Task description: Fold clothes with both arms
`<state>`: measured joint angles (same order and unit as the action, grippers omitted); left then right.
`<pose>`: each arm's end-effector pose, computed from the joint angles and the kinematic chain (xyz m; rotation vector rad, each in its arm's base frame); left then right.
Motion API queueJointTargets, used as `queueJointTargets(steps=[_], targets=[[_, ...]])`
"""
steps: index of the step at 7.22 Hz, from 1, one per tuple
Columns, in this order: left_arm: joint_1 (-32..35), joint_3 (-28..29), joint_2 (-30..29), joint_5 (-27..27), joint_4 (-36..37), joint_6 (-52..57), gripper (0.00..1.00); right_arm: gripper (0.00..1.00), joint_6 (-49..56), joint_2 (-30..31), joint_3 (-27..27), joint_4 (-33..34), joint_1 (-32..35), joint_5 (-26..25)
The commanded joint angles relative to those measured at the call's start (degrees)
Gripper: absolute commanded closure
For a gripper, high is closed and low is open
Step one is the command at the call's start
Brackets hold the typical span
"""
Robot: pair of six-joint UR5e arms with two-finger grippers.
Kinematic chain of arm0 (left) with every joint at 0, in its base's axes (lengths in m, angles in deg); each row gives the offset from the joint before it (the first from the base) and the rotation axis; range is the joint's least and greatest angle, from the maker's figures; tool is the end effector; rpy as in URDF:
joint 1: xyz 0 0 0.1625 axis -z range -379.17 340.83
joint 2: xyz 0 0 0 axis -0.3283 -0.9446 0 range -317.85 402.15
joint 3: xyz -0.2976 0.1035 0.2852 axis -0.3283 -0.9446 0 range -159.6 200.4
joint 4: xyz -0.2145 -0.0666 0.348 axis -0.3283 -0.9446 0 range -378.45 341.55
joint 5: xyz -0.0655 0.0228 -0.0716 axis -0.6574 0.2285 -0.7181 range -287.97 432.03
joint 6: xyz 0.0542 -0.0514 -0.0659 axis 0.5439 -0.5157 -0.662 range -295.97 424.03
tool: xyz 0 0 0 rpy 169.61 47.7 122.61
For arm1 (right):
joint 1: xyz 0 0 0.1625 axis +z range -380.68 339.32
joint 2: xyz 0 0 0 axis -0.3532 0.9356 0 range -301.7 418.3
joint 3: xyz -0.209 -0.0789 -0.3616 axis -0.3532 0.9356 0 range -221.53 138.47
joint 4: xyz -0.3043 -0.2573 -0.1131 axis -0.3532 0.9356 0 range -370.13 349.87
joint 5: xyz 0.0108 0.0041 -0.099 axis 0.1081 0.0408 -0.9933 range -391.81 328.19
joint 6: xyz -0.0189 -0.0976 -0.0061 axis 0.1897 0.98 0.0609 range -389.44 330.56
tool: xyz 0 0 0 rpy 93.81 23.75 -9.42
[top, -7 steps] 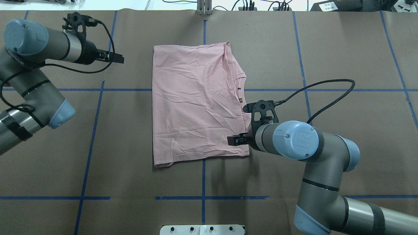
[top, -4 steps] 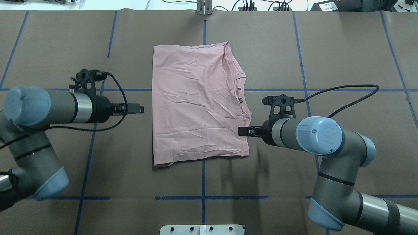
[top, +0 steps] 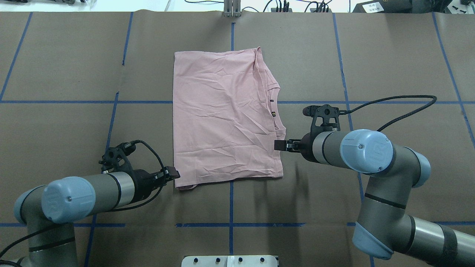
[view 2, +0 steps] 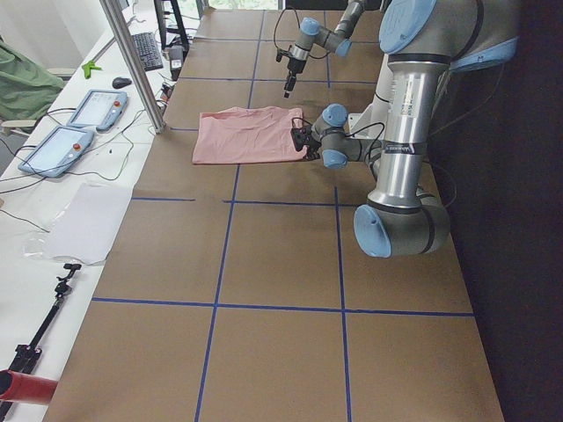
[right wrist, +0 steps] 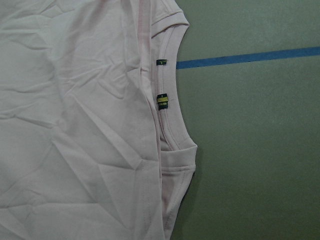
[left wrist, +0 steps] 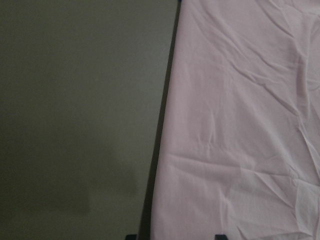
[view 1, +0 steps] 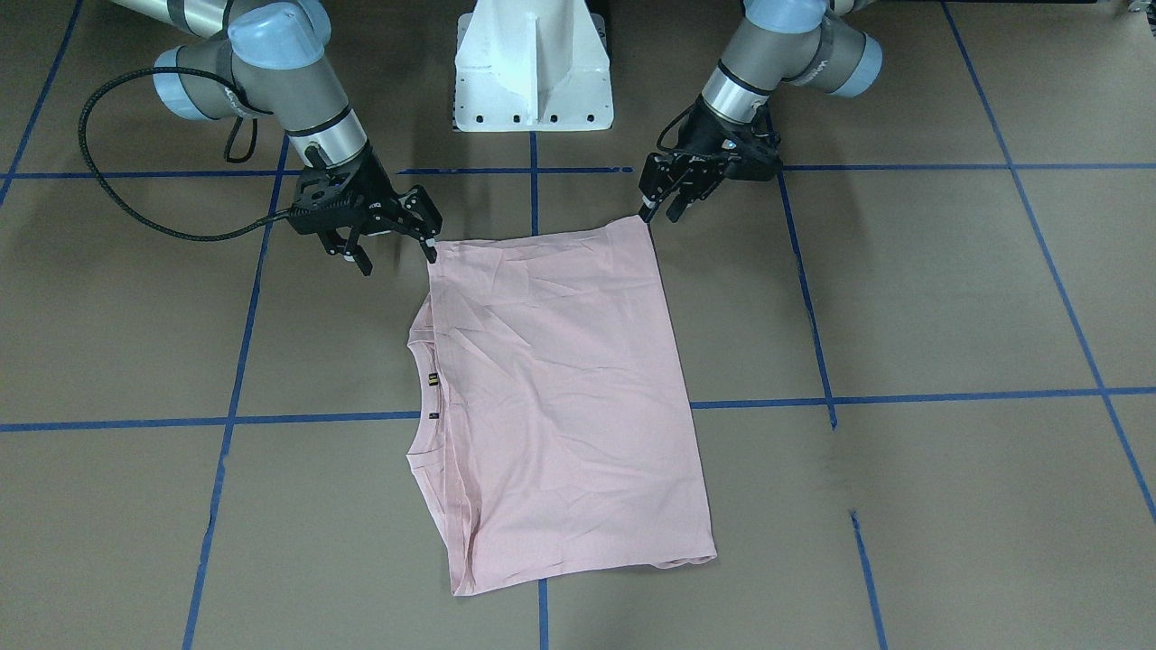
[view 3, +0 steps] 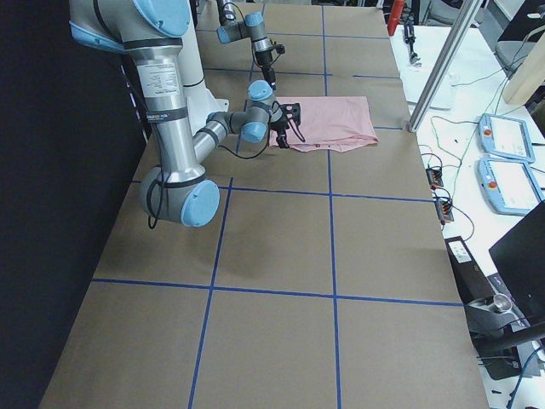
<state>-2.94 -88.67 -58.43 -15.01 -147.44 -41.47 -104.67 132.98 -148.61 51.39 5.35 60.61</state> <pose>0.4873 -0.2859 0.3297 0.0535 1.2131 -0.5160 -0.4635 -0.3700 0.3237 0.3349 -1.0101 0.1552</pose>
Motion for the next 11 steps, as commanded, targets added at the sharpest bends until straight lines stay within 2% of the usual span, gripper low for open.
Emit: queueJointTargets(steps=[1,3,7,9,10,11], targets=[[-1.5,0.7,-3.0,1.1,5.3,-4.5,0.47,0.0,0.0,0.0,-0.1,0.0,0.1,-0.1],[-1.7,1.0,-3.0,1.1,5.6,-4.4,0.5,0.0,-0.1,0.0,-0.1,0.0,0.1,-0.2],[-1.9,3.0,-4.2,1.0,5.6,-3.7,0.51,0.0,-0.1,-0.1,-0.1,0.0,0.1,-1.1],[-1.8,4.6,-5.7,1.0,5.5,-3.7,0.57,0.0,-0.1,0.0,-0.1,0.0,0.1,-1.1],[-1.8,4.5,-5.7,1.0,5.5,-3.7,0.72,0.0,-0.1,-0.1,-0.1,0.0,0.1,-1.1],[-1.5,4.3,-5.6,1.0,5.5,-3.6,1.0,0.0,-0.1,-0.1,-0.1,0.0,0.1,-1.1]])
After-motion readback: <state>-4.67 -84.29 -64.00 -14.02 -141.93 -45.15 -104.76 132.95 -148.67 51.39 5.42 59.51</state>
